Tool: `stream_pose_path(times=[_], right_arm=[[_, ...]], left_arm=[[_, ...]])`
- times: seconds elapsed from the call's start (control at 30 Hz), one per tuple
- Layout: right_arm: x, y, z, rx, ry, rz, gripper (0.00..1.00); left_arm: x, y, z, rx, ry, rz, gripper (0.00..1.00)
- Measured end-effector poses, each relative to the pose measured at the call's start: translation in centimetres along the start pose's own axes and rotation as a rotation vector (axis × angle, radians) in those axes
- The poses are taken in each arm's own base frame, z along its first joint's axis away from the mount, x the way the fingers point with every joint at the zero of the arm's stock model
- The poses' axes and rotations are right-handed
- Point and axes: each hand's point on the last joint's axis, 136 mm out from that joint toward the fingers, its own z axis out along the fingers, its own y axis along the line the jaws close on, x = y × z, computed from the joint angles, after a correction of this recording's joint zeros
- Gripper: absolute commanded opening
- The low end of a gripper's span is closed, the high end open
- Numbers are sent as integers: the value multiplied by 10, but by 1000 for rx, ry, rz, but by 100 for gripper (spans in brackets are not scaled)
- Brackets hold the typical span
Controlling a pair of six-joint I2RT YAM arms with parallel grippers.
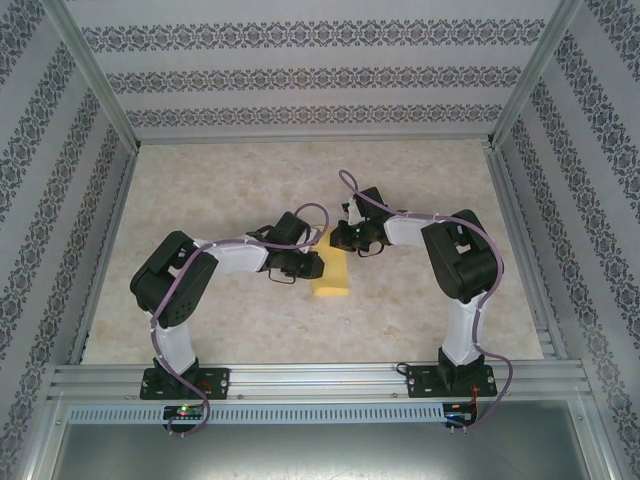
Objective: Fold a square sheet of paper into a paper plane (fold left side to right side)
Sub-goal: First fold the square sheet of paper in half at the center of the table.
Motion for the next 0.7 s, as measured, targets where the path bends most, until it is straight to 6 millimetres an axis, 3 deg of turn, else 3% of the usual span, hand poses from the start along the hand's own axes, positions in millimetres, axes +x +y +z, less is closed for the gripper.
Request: stream_pose_path(times=[0.33, 0.7], right_arm=[[1, -1, -1, 8, 9, 5, 0], [1, -1, -1, 8, 10, 2, 0]], left_arm=[[38, -12, -7, 49, 55, 55, 18], [65, -28, -5, 95, 105, 95, 18]])
